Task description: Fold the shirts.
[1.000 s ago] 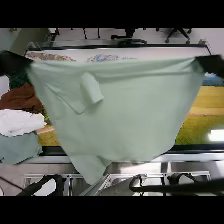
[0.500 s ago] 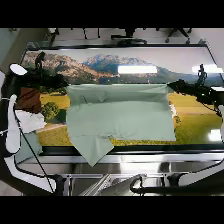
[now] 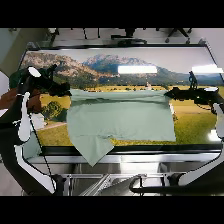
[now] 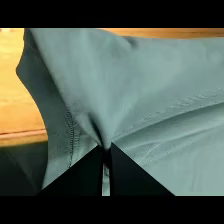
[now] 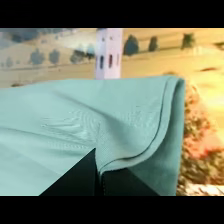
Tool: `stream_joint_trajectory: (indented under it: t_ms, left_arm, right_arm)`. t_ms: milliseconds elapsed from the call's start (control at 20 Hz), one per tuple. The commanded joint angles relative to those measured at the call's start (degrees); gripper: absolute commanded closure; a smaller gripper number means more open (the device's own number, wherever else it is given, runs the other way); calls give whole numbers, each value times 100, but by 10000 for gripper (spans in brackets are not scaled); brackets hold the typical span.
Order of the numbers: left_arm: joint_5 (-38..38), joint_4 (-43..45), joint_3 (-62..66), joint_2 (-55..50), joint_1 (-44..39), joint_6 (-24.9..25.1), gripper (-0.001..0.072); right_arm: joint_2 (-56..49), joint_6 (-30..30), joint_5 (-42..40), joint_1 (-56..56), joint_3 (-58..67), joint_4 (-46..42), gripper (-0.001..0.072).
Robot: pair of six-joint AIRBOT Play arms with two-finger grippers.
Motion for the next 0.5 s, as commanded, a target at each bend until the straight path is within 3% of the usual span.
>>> stream_joint_trajectory:
  t_ms: [0,450]
  left_arm:
    - [4,411,17,-188,-125,-153,695]
    - [236,745,20,-284,-334,-319,686]
  right_arm:
    - [-212,-7,-81,46,15,-173,692]
    - [-170,-22,-306,149,24,-177,675]
